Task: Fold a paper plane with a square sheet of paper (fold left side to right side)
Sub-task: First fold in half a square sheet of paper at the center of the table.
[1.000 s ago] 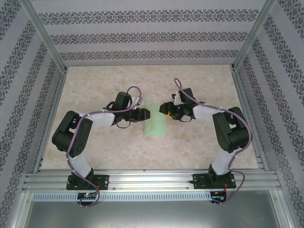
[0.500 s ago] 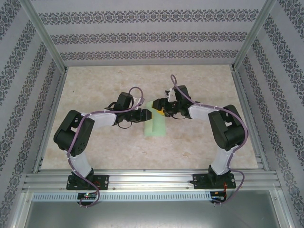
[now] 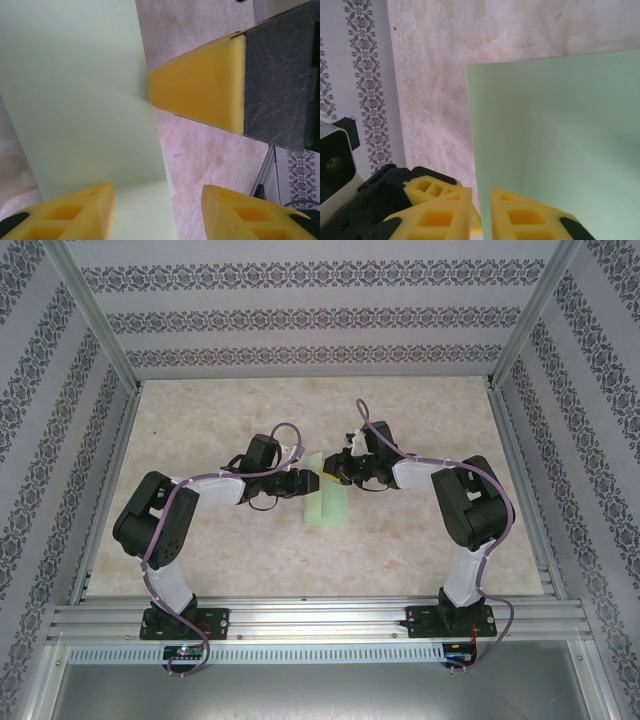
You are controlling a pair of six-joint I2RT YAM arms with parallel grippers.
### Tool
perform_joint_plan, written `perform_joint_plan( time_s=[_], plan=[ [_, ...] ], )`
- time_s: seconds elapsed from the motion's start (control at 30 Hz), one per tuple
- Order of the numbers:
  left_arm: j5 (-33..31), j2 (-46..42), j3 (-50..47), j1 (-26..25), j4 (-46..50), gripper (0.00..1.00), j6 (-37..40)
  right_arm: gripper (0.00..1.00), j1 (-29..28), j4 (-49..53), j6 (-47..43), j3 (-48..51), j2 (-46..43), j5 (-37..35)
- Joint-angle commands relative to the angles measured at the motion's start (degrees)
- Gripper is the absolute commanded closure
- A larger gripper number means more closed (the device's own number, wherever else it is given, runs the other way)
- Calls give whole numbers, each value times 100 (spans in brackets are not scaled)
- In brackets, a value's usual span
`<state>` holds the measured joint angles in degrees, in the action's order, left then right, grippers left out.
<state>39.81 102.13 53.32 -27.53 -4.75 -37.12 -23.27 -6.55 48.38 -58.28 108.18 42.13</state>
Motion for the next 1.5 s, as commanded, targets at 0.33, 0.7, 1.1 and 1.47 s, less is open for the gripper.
perform_joint_plan(
  time_s=[0.33,0.7,1.1,1.47],
  plan=[
    [82,63,183,-89,-316,50,-56,82,-142,-119,-39,-212,181,109],
    [-347,-362,251,-82,262,44,152,97,26,763,-710,-286,-45,-187],
    [-1718,-180,629,-177,1569,40,302,95,423,1679,-1474,-315,-184,-715],
    [-1819,546,1210,-463,1730,40,7,94,446,1813,-1612,-437,0,-783]
  ],
)
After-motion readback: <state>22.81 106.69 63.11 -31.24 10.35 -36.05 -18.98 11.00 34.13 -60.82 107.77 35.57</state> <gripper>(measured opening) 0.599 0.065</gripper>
